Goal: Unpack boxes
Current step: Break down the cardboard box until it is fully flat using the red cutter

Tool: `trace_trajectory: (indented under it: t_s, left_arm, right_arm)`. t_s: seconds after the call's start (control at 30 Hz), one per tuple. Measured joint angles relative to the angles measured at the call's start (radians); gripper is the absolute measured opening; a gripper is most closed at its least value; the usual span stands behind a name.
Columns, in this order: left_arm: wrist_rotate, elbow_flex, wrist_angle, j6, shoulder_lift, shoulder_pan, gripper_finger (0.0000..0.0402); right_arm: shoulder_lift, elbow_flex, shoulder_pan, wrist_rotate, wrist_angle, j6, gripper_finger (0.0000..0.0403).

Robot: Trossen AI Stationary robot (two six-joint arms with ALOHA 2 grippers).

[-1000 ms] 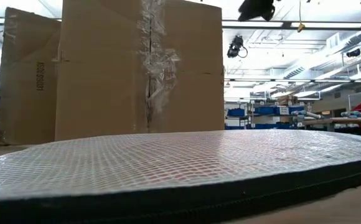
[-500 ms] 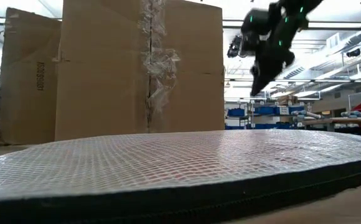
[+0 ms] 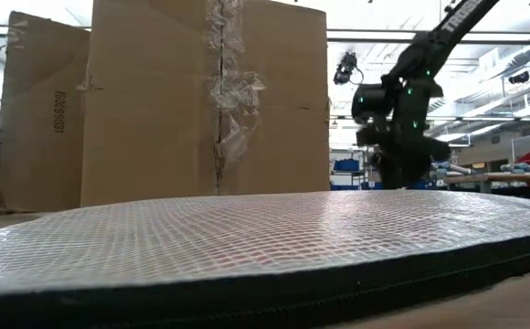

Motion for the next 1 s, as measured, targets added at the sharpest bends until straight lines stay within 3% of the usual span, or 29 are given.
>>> trace_trajectory:
  t_s: [0.2, 0.43, 0.53, 0.8, 1.0]
  left_arm:
    - [0.000, 0.000, 0.001, -0.003, 0.000, 0.000, 0.0202]
    - [-0.001, 0.000, 0.002, 0.008, 0.000, 0.000, 0.0202]
    - [-0.001, 0.000, 0.002, 0.009, 0.000, 0.000, 0.0202]
    - [-0.001, 0.002, 0.003, 0.009, 0.000, 0.000, 0.0202]
    - [-0.001, 0.035, 0.043, 0.007, -0.001, 0.000, 0.0202]
  right_arm:
    - [0.081, -0.012, -0.001, 0.027, 0.021, -0.028, 0.0230]
    - [0.082, -0.013, -0.001, 0.030, 0.019, -0.010, 0.0151]
    - [0.054, -0.015, 0.000, 0.038, 0.015, 0.022, 0.0121]
    - [-0.063, -0.003, 0.000, 0.104, -0.081, 0.181, 0.0125]
    - [-0.249, 0.049, 0.015, 0.182, -0.200, 0.244, 0.0122]
